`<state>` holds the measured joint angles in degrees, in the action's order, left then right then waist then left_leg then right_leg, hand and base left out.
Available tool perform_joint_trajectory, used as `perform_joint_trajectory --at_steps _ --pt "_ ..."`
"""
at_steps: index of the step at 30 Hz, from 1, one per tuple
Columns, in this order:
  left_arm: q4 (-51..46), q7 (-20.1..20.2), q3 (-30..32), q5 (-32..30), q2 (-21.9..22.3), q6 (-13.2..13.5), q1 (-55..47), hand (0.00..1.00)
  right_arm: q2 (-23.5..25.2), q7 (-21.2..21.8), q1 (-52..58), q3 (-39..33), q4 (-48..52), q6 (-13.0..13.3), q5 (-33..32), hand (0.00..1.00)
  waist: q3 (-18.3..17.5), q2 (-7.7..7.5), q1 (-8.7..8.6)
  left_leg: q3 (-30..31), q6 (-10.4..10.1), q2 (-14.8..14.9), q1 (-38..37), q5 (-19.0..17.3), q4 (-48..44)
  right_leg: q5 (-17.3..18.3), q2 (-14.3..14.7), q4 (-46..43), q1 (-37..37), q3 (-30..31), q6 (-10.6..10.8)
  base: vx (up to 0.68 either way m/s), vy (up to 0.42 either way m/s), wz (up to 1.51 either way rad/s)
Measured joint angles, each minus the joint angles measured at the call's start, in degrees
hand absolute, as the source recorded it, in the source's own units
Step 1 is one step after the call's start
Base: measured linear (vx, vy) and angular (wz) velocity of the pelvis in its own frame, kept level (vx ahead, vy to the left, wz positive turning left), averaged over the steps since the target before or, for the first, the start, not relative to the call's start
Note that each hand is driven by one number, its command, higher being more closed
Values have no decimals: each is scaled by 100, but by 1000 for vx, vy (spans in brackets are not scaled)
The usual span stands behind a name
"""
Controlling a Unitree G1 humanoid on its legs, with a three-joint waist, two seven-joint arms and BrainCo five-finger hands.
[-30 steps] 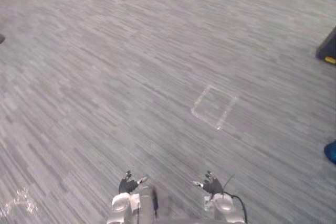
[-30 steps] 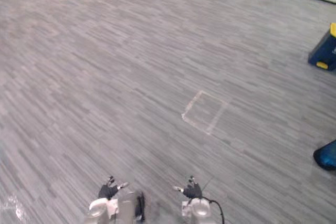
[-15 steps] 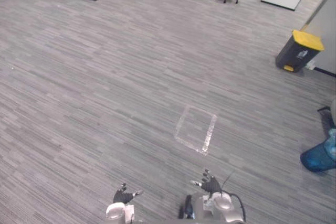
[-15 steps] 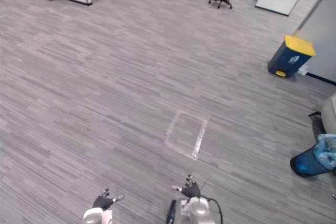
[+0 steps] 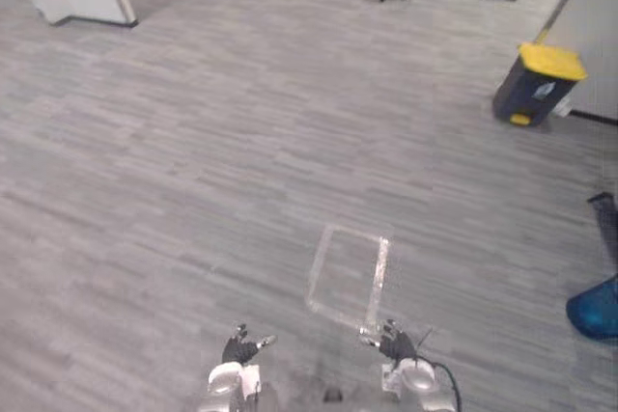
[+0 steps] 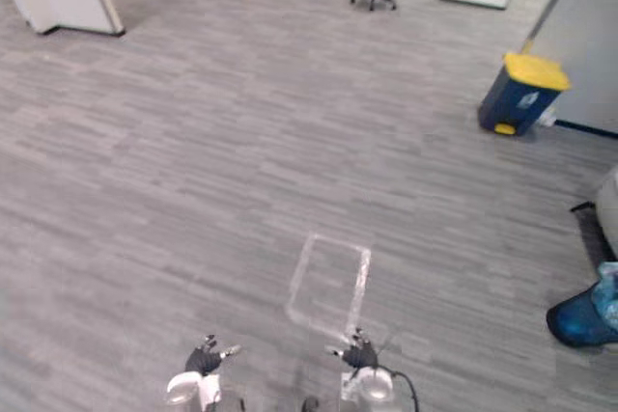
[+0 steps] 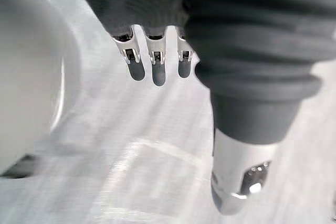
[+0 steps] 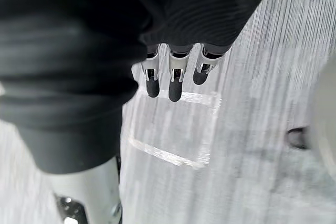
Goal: Organize the slippers on the shoe rack
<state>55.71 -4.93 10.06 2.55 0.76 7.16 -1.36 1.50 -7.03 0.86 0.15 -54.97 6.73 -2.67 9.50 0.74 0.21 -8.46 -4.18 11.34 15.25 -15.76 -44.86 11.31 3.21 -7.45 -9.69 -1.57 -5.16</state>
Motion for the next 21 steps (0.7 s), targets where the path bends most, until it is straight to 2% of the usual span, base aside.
perform_joint_trajectory --at_steps 1,2,3,4,5,6,7,8,10,11,12,13,14,15,16,17,18,19,20,21 --pt "-3 -17 -4 -4 6 11 6 0 2 -29 10 -7 -3 -11 2 0 -1 -10 2 502 15 -389 102 132 1578 168 -209 64 -158 313 174 642 353 -110" --pt "5 -25 -6 -5 6 7 2 0 -8 -37 28 -7 -3 -14 5 0 -9 -9 9 976 -39 -587 129 378 2310 291 -327 58 -231 486 262 557 360 -112" --pt "11 -40 -11 -9 0 8 -7 0 -15 -41 43 -1 -26 -19 18 0 -54 -44 26 1262 -204 -752 83 812 2605 465 -451 8 -234 680 369 378 288 -74" --pt "15 -45 -22 -6 -2 8 -16 0 -16 -41 47 6 -40 -20 19 0 -74 -55 37 1289 -286 -801 52 944 2629 512 -490 -26 -229 753 387 505 359 -97" --pt "84 -82 -88 -9 -140 7 -52 0 22 -28 23 21 -195 -24 28 0 -233 -197 15 1202 -85 -1105 -3 1008 2467 641 -758 -234 -201 1026 464 511 332 -75" --pt "110 -93 -92 -9 -169 3 -48 0 43 -26 24 20 -212 -26 30 0 -253 -228 0 1114 -17 -1110 6 915 2382 630 -797 -353 -129 1045 471 597 361 -106" --pt "118 -118 -59 -11 -230 -6 -41 0 86 -23 50 17 -209 -34 41 0 -291 -296 38 809 137 -1070 -39 745 2142 604 -850 -910 125 1151 513 375 200 -66" --pt "118 -124 -48 -9 -237 -9 -39 0 88 -21 70 21 -208 -38 45 0 -304 -319 38 724 185 -1061 -82 699 2088 583 -867 -1105 207 1162 551 438 227 -101" --pt "232 -153 -73 -11 -281 -21 -47 0 84 -19 74 25 -194 -43 49 0 -291 -352 46 228 439 -1033 -595 504 2173 204 -959 -2885 963 1079 1055 375 189 -109" --pt "313 -169 -91 -11 -290 -36 -41 0 84 -16 72 20 -65 -31 48 0 -226 -302 22 -70 534 -983 -1108 433 2378 136 -1135 -3932 1390 647 1113 378 214 -131" --pt "367 -185 -105 -10 -269 -47 -48 0 81 -10 86 19 38 -16 50 0 -179 -251 8 -283 574 -919 -1571 407 2607 213 -1260 -4454 1671 108 979 308 182 -121" --pt "373 -197 -110 -9 -252 -48 -56 0 79 -10 82 21 40 -4 49 0 -183 -214 9 -378 584 -882 -1722 383 2705 254 -1262 -4561 1782 -77 907 205 110 -101" --pt "385 -217 -119 -9 -231 -50 -51 0 85 -9 65 28 41 3 49 0 -152 -153 16 -483 595 -836 -2027 373 2926 370 -1258 -4571 1917 -415 767 160 77 -79" --pt "476 -216 -192 -6 -240 -43 -28 0 100 -8 30 28 25 7 49 0 -154 -191 -28 -649 580 -808 -2298 364 3208 472 -1269 -4196 2048 -887 745 224 93 -63" --pt "505 -212 -266 -5 -212 -43 21 0 89 -9 24 12 33 31 49 0 -165 -224 -76 -757 482 -774 -2387 300 3333 468 -1285 -3610 2150 -1285 739 171 54 -34" --pt "513 -206 -293 -6 -196 -43 52 0 85 -10 23 0 34 44 48 0 -167 -230 -79 -811 433 -765 -2421 263 3386 463 -1299 -3399 2194 -1412 735 204 23 -26" --pt "514 -179 -330 -7 -162 -47 106 0 85 -10 -4 -18 25 50 48 0 -143 -264 -75 -949 337 -752 -2531 176 3494 406 -1315 -2779 2304 -1694 721 290 -47 -45" --pt "530 -142 -336 -13 -177 -47 114 0 90 -10 -28 -14 15 50 48 0 -128 -273 -69 -1078 251 -706 -2561 123 3476 122 -1232 -1982 2379 -1813 678 252 -52 -46" --pt "543 -141 -351 -13 -185 -44 113 0 87 -10 -32 -13 10 52 48 0 -128 -272 -77 -1085 220 -702 -2572 104 3470 -2 -1202 -1770 2365 -1815 656 324 -139 -45" --pt "583 -126 -498 -19 -250 -44 112 0 72 -15 -23 -17 -22 53 47 0 -126 -333 -91 -1065 83 -754 -2675 -3 3445 -606 -1173 -1286 2323 -1812 472 252 -127 -23"
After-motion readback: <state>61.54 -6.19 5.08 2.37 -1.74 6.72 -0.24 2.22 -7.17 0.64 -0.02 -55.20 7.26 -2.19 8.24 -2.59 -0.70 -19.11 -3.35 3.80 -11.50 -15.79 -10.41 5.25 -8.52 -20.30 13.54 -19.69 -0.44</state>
